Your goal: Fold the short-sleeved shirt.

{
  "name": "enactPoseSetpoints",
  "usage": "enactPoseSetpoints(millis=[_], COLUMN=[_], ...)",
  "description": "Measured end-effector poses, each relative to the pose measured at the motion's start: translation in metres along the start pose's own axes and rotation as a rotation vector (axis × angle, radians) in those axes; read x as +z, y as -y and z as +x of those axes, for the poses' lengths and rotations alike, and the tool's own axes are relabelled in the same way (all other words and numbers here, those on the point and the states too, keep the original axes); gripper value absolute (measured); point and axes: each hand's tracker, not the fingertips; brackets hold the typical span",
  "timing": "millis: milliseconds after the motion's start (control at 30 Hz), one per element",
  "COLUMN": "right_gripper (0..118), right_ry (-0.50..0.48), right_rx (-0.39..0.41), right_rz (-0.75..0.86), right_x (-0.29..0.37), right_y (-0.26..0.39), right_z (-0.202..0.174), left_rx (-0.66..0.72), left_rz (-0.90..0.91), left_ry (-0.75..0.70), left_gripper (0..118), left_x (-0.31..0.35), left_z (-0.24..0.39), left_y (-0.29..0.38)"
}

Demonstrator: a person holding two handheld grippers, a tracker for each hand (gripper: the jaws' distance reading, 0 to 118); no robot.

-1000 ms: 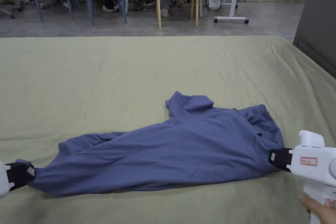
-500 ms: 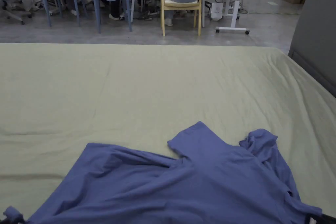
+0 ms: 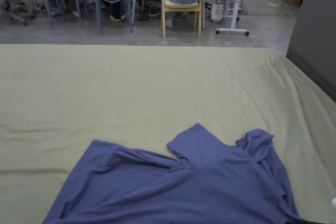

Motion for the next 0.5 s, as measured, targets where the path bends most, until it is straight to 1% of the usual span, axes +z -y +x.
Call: enactPoseSetpoints(millis=[33,67,100,133,167,200,233,267,333,367,433,467,500], right_gripper=[100,74,38,5,4,4,4,4,4,4,4,4,4], right_ry=[-0.007,-0.013,-0.030,-0.071,-0.082,-0.127,-0.159,-0.179,-0.185,-0.185,-0.180,-0.186,-0.197], right_rx=[0.035,0.069,0.081,0.085,0.067,0.059,0.052,0.040,0.050,0.062,0.078,0.080,0.079], right_rz=[0.032,0.075,0.101,0.121,0.151,0.125,0.105,0.080,0.084,0.076,0.072,0.073,0.072], right_x=[0.014,0.031,0.042,0.052,0.057,0.058,0.058,0.056,0.055,0.055,0.055,0.056,0.056], right_y=[0.003,0.008,0.015,0.025,0.034,0.040,0.044,0.048,0.054,0.055,0.053,0.052,0.050], right_z=[-0.011,-0.024,-0.036,-0.048,-0.056,-0.063,-0.067,-0.072,-0.079,-0.082,-0.084,-0.084,-0.085], left_rx=[-0.070,-0.128,-0.152,-0.136,-0.078,-0.005,0.016,-0.013,-0.080,-0.078,-0.029,0.012,0.047], left_rz=[0.060,0.109,0.158,0.187,0.163,0.144,0.088,0.042,0.044,0.011,-0.022,-0.034,-0.058], left_ry=[-0.011,0.004,0.015,0.033,0.057,0.070,0.135,0.156,0.076,0.069,0.102,0.124,0.118], left_gripper=[88,87,78,50,0,0,0,0,0,0,0,11,40], left_x=[0.019,0.041,0.060,0.072,0.077,0.081,0.078,0.073,0.054,0.045,0.024,0.007,-0.015], left_z=[0.007,0.017,0.025,0.032,0.038,0.043,0.044,0.048,0.045,0.043,0.037,0.030,0.024], left_y=[0.004,0.011,0.020,0.027,0.034,0.043,0.046,0.051,0.056,0.053,0.040,0.033,0.026])
